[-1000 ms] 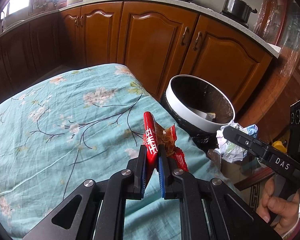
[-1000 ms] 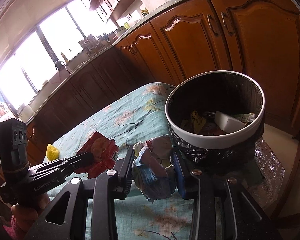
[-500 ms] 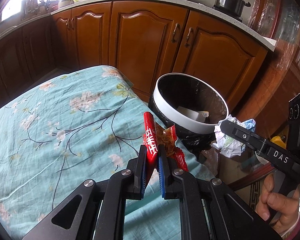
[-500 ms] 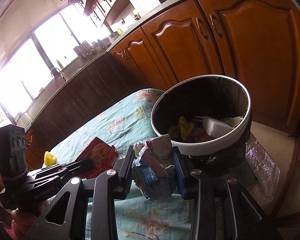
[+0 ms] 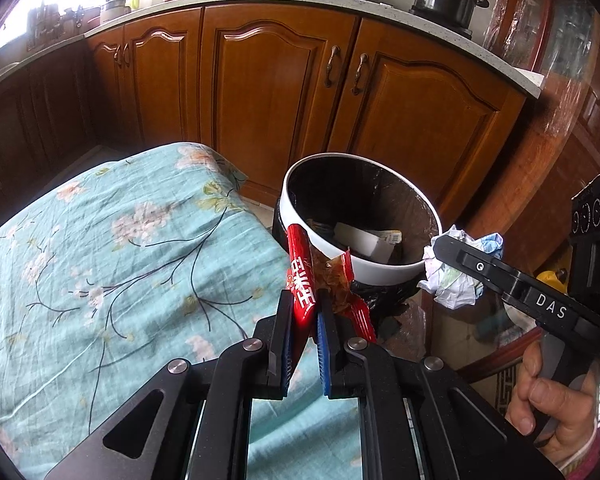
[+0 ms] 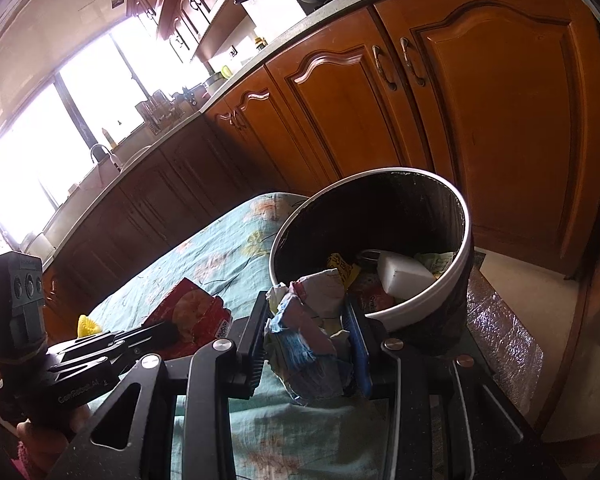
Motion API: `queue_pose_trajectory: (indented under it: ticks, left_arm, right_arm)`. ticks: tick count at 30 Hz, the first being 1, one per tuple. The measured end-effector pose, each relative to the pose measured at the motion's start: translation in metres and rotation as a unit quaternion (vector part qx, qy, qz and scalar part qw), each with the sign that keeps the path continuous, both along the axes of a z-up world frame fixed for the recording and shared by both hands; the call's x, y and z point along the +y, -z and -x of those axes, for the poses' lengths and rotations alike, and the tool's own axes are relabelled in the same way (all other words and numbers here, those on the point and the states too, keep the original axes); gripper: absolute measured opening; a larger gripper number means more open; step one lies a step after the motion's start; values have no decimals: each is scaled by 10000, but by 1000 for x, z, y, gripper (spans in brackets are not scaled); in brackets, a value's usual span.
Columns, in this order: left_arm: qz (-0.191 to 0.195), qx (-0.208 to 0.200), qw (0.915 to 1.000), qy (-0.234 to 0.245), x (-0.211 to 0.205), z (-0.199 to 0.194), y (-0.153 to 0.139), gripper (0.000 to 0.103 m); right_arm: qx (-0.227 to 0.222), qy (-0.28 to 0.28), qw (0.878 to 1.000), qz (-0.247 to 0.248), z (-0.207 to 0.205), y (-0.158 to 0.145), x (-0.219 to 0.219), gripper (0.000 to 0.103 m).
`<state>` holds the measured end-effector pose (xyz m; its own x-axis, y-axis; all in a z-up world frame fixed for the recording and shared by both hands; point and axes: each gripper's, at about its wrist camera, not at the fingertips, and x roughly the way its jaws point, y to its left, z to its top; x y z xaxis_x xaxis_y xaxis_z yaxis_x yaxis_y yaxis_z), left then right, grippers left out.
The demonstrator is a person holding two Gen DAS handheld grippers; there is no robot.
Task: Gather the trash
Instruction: 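Carry the red wrapper and crumpled bag over the bin and open both tools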
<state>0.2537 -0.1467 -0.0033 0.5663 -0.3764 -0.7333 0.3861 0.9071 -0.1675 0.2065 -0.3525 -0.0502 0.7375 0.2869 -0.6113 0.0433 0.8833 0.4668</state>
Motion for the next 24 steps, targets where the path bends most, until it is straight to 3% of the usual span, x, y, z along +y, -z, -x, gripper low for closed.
queue_pose_trajectory:
  ticks: [24]
  left_arm:
    - [-60, -158, 9995, 278, -57, -55, -5, 9]
  right_arm:
    - [-49, 238, 9995, 211, -44, -9, -41, 36]
